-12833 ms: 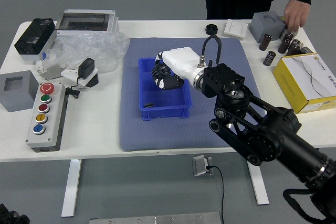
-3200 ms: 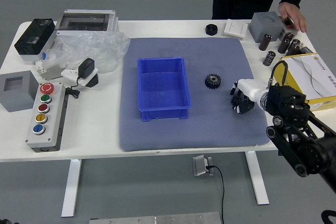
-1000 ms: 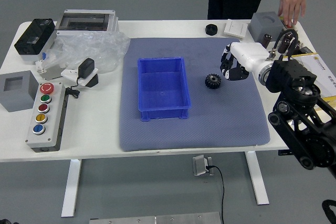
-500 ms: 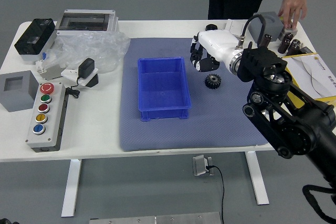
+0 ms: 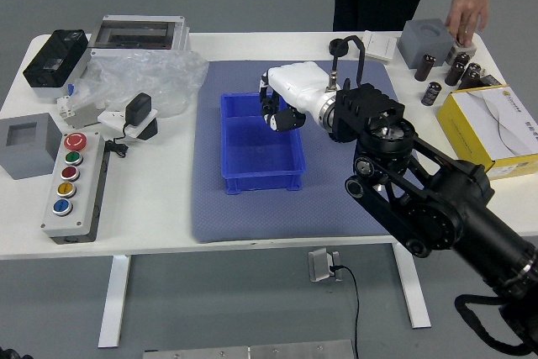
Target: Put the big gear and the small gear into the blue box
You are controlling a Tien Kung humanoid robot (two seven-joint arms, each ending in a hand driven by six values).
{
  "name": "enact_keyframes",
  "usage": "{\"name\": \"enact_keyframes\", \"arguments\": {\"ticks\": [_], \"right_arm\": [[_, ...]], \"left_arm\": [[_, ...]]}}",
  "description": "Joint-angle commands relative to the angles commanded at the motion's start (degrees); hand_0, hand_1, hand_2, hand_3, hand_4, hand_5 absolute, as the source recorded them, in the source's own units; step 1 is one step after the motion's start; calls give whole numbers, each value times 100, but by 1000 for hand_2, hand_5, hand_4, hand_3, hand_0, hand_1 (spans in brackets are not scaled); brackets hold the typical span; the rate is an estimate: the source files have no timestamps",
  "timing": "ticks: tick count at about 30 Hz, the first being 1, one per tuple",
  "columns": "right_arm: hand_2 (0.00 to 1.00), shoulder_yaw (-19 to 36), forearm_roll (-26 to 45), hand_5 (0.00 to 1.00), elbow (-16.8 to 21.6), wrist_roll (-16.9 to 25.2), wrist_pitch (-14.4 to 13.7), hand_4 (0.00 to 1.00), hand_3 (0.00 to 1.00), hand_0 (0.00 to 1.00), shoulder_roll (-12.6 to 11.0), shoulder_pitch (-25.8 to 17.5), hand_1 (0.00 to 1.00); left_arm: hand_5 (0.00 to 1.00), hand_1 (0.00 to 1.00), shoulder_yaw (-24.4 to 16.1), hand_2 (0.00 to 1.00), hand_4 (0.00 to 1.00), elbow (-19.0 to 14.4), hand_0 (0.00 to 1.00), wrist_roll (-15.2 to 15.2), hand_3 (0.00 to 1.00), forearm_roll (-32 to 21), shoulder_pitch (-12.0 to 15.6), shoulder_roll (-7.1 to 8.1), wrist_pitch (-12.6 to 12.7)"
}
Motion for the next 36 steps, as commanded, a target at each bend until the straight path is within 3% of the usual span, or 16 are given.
{"name": "enact_keyframes", "arguments": {"ticks": [2,3,8,9,14,15,22,36], "right_arm": [[459,-31,0,142,-37,11,46,472,518,561,30,3,443],[655,-38,0,281,-50,14,70,696,872,604,39,5,576],[655,-5,0,281,-112,34,198,696,872,604,64,14,576],[845,3,0,333,-120,35,221,767,998,747,64,16,718],[845,37,0,333,-154,44,304,767,998,747,65,26,718],[900,41,0,372,-154,44,311,806,998,777,63,26,757],[887,156,0,384,-73,46,288,820,998,781,-55,-5,754],[823,845,0,380,-254,121,-24,820,930,756,-685,-156,727]], "left_arm": [[756,842,-29,842,772,-5,870,6,885,37,-5,-2,-11],[755,842,-41,842,772,-7,870,9,885,51,-6,-3,-16],[755,842,-82,842,772,-12,870,16,885,99,-9,-5,-27],[758,842,-85,842,772,-12,870,16,885,102,-10,-5,-27],[758,842,-87,842,772,-11,870,18,885,95,-13,-8,-25],[759,842,-84,841,772,-11,871,18,886,89,-14,-8,-24],[759,842,-55,842,772,-7,871,24,886,16,-25,-7,-5],[761,841,47,841,772,11,871,20,887,-184,-29,14,55]]}}
